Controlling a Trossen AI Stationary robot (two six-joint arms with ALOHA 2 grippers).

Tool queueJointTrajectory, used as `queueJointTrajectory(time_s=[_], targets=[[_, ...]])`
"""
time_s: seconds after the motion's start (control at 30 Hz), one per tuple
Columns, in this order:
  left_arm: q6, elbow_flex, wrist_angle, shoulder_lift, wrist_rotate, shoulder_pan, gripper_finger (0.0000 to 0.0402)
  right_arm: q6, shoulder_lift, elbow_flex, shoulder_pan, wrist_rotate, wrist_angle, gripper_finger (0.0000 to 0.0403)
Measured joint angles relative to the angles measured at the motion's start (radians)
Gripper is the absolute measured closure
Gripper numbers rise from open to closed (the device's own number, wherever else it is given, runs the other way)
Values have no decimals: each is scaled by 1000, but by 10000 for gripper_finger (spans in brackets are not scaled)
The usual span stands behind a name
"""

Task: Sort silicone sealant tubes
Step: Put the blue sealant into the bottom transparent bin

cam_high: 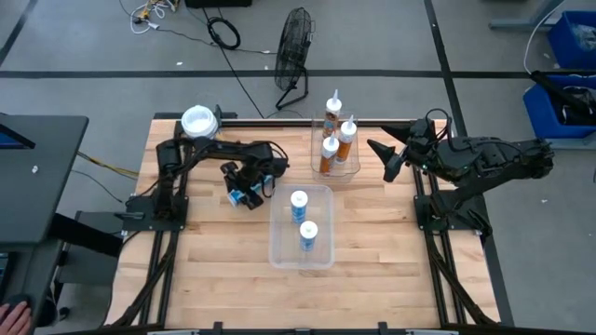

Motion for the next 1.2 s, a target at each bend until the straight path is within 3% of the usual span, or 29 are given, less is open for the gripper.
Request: queueJointTrajectory(time_s=[0.2, 0.4, 0.63, 0.9, 1.2], targets=[[44, 26, 89, -109, -65, 46, 149, 1, 0, 0, -1, 1, 0, 108], [43, 27, 350, -236, -67, 112, 149, 8, 0, 0, -23, 0, 10, 108], [93, 27, 631, -258, -73, 160, 149, 37, 0, 0, -44, -3, 31, 108], [91, 21, 664, -254, -82, 153, 149, 123, 0, 0, -50, -9, 37, 108], [100, 21, 619, -137, -37, 104, 149, 135, 9, 0, -50, 1, 40, 108]])
